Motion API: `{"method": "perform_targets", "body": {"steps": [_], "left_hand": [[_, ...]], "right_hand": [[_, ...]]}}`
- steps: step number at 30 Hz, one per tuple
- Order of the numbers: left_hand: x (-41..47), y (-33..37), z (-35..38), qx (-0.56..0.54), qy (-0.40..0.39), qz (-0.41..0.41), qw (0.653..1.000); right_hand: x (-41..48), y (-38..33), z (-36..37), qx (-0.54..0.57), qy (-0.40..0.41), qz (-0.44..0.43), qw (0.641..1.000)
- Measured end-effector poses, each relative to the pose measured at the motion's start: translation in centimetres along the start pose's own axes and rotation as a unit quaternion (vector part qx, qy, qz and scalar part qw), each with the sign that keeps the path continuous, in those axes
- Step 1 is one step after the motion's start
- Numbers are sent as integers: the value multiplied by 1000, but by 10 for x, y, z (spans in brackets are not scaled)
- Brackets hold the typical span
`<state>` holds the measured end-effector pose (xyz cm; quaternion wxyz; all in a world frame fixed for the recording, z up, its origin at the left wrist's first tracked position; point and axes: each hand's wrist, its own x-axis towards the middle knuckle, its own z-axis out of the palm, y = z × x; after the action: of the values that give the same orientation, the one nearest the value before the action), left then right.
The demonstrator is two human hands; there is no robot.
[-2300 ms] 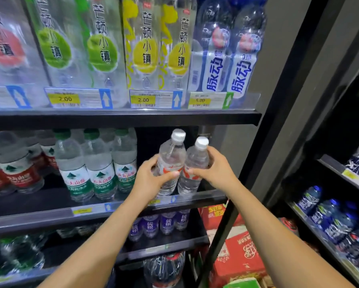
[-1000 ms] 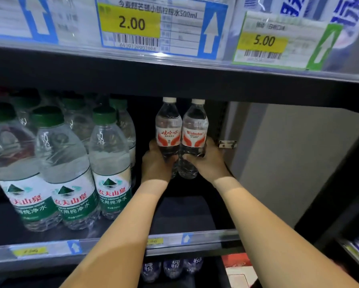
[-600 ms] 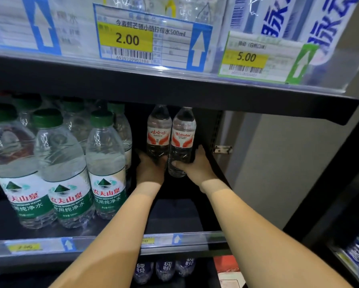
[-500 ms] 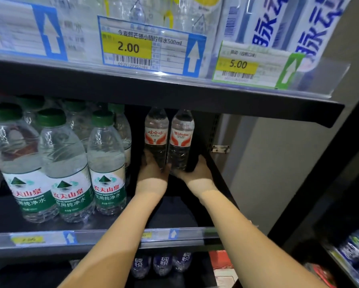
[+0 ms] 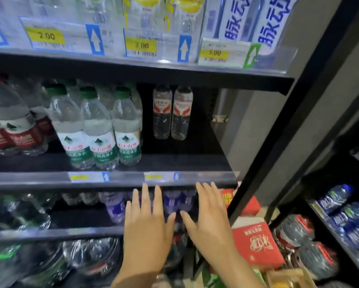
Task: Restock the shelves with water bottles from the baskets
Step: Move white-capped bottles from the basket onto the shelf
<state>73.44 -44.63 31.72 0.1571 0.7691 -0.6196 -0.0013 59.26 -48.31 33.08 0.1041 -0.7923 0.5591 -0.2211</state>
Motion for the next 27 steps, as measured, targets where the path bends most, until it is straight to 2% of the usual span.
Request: {"method": "perform_targets", "body": {"steps": [2,6,9,11,13,17,24,27], "left_hand": [[-37,-8,9,35,-44,1,998],[-110,-25,34,47,-126,-1,991],[-158,-39,48,47,-175,-13,983],[-188,-52,63,44,-212,-26,976],[-217,-65,80,54,-270,-43,960],[-269,-90,118,53,-390,-71,916],[-335,-128,188,41,-450,-90,888],[-352,-143,220,42,-445,-101,889]], "right_hand": [[-40,3,12,-40,17,7,999],[-110,10,34,-5,-131,76,988],[-160,18,63,-54,-178,98,978],[-193,27,87,-95,-168,104,976],[-219,29,102,-110,-198,117,967],[-277,42,144,-74,-254,168,950],[-364,60,220,-43,-371,254,892],[-396,74,257,-32,-403,279,871]]}}
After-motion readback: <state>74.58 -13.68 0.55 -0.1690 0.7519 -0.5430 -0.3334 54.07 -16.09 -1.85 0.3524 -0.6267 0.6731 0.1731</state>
